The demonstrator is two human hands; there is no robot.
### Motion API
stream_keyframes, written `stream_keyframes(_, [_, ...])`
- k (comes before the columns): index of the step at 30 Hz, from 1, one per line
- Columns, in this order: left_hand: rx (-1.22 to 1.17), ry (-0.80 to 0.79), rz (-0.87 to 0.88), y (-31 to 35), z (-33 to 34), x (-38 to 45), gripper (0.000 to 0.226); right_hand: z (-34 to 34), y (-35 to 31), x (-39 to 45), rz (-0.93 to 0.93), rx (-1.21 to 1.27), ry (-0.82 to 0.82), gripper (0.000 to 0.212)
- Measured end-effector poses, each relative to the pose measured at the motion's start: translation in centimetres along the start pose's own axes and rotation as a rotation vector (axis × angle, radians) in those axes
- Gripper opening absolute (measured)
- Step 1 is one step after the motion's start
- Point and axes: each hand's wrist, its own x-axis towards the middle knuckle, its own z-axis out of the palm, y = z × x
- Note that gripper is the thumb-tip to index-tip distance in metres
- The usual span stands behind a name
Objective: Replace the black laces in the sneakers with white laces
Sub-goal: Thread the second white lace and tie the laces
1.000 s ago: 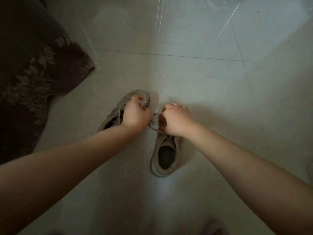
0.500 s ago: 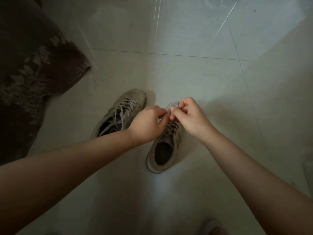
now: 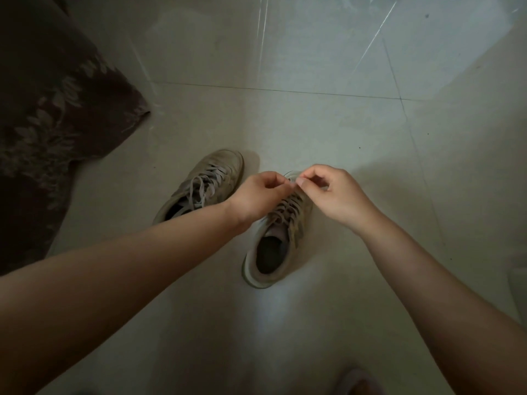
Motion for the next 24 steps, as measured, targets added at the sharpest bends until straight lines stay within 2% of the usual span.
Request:
stream_keyframes(4, [-0.06,0.054,0.023,-0.1,-0.2,0.4,0.016,-0.3,0.5,-0.2,0.225,0.409,0.051,0.015])
stream_keyframes(5, [-0.048,0.06,0.039,-0.2,-0.5,0.4,0.017,-0.3,1.1,-0.3,0.255,0.414,0.083,0.01])
stream_keyframes(6, [-0.023,0.048,0.058,-0.2,-0.6,0.4,0.017,-0.4,1.6,-0.4,0.25,0.323,0.098,0.009])
stream_keyframes(8, [0.046,-0.038,0.103,0.0,-0.9,0.1,0.014,0.0,2.5,-0.7,0.168,0.074,0.047,0.043])
stream_keyframes(9, [0.059,-0.099,0.115,0.1,-0.8,0.0,0.013,0.3,2.6,-0.8,0.105,-0.014,0.003,0.055])
stream_keyframes(10, [0.053,-0.155,0.12,0.4,-0.8,-0.2,0.014,0.8,2.6,-0.8,0.033,-0.08,-0.026,0.058])
stream_keyframes(13, [0.066,-0.211,0.132,1.0,-0.7,-0.1,0.011,1.8,2.1,-0.8,-0.105,-0.218,-0.009,0.033])
stream_keyframes(16, [0.07,-0.109,0.134,1.2,-1.0,0.1,0.009,1.5,2.2,-0.6,-0.113,-0.278,0.049,0.009])
stream_keyframes(18, [0.129,0.017,0.118,0.9,-1.5,0.4,0.01,0.7,2.9,-0.7,-0.068,-0.207,0.082,0.009])
stream_keyframes(24, [0.431,0.283,0.093,-1.2,-1.8,0.9,0.013,-0.5,3.1,-1.8,0.245,0.413,-0.026,0.013])
